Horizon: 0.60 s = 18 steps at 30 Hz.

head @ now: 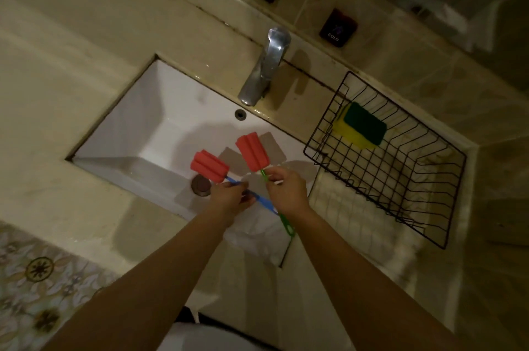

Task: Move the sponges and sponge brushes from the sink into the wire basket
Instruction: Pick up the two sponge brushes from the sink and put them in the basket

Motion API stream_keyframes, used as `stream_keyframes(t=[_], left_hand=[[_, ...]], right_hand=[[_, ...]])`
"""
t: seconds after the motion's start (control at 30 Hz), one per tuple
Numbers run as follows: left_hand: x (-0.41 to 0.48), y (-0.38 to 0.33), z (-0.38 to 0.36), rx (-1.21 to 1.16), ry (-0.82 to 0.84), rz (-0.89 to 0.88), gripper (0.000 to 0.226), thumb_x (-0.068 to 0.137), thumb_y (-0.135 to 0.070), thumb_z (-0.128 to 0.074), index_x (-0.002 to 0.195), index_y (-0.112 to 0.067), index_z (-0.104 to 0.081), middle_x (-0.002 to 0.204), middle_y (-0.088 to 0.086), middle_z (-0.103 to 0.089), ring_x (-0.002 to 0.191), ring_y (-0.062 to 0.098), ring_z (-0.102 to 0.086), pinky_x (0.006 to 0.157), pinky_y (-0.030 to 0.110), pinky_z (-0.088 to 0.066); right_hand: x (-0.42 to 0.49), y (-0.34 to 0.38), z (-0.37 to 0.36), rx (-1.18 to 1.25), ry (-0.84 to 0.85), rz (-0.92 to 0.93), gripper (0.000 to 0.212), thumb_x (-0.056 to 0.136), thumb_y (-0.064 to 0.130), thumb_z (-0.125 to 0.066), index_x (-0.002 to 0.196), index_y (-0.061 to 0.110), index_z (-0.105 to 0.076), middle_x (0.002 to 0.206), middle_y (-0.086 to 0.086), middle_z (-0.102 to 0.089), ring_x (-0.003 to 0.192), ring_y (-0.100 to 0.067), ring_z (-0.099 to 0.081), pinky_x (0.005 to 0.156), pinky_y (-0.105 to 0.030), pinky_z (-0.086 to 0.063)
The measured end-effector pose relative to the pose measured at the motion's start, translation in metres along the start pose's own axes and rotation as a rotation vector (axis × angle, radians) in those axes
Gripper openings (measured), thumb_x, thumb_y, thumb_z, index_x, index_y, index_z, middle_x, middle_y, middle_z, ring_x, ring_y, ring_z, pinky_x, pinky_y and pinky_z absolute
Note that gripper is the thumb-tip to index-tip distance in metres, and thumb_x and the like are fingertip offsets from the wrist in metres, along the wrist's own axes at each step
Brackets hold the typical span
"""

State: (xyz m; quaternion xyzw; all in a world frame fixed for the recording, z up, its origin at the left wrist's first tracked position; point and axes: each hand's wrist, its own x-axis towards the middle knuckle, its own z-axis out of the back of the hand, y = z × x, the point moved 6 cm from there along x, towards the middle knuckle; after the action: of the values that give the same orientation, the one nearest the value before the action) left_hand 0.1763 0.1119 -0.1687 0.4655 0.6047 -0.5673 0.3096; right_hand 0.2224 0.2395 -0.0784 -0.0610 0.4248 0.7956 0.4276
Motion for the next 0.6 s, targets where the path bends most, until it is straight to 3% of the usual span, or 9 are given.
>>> stream_keyframes(t=[0.07, 0.2, 0.33, 0.47, 0.6], left_hand=[[-0.022, -0.007, -0.006, -0.024, 0.067, -0.058, 0.009, 0.089, -0.005, -0.062, 0.082, 0.0, -0.061, 0.08, 0.017, -0.064, 0.067, 0.024, -0.068, 0.048, 0.026, -0.057], [-0.062, -0.022, -0.026, -0.044, 0.197, -0.139, 0.005, 0.088, -0.004, -0.063, 0.086, 0.0, -0.063, 0.082, 0.017, -0.066, 0.064, 0.02, -0.071, 0.053, 0.024, -0.058], [-0.091, -0.03, -0.061, -0.055, 0.307, -0.162, 0.007, 0.088, -0.003, -0.063, 0.086, 0.003, -0.063, 0.08, 0.017, -0.065, 0.064, 0.021, -0.07, 0.058, 0.026, -0.059], [-0.107, -0.027, -0.097, -0.05, 0.392, -0.171, 0.009, 0.087, -0.003, -0.063, 0.087, 0.006, -0.065, 0.081, 0.019, -0.067, 0.062, 0.02, -0.072, 0.06, 0.026, -0.059], [-0.116, -0.016, -0.123, 0.011, 0.423, -0.172, 0.016, 0.087, -0.007, -0.064, 0.094, 0.007, -0.067, 0.086, 0.022, -0.068, 0.07, 0.022, -0.071, 0.065, 0.028, -0.061]], right_hand=[[0.002, 0.014, 0.009, 0.009, 0.003, 0.035, 0.025, 0.089, 0.003, -0.061, 0.106, 0.017, -0.073, 0.102, -0.003, -0.073, 0.072, 0.001, -0.058, 0.063, -0.005, -0.042], [0.002, 0.033, 0.036, 0.009, 0.044, 0.085, 0.026, 0.09, 0.006, -0.061, 0.112, 0.016, -0.072, 0.108, -0.004, -0.072, 0.086, -0.007, -0.06, 0.073, -0.015, -0.045], [0.003, 0.043, 0.075, 0.018, 0.016, 0.137, 0.027, 0.091, 0.0, -0.058, 0.111, 0.012, -0.072, 0.104, 0.0, -0.069, 0.081, 0.002, -0.057, 0.063, -0.002, -0.041], [0.011, 0.034, 0.126, -0.005, -0.098, 0.11, 0.027, 0.09, -0.002, -0.057, 0.107, 0.012, -0.072, 0.096, 0.003, -0.063, 0.086, -0.012, -0.058, 0.072, -0.023, -0.048], [0.02, 0.002, 0.181, -0.096, -0.24, 0.044, 0.027, 0.089, 0.001, -0.053, 0.098, 0.018, -0.072, 0.081, 0.001, -0.065, 0.071, -0.016, -0.059, 0.059, -0.028, -0.046]])
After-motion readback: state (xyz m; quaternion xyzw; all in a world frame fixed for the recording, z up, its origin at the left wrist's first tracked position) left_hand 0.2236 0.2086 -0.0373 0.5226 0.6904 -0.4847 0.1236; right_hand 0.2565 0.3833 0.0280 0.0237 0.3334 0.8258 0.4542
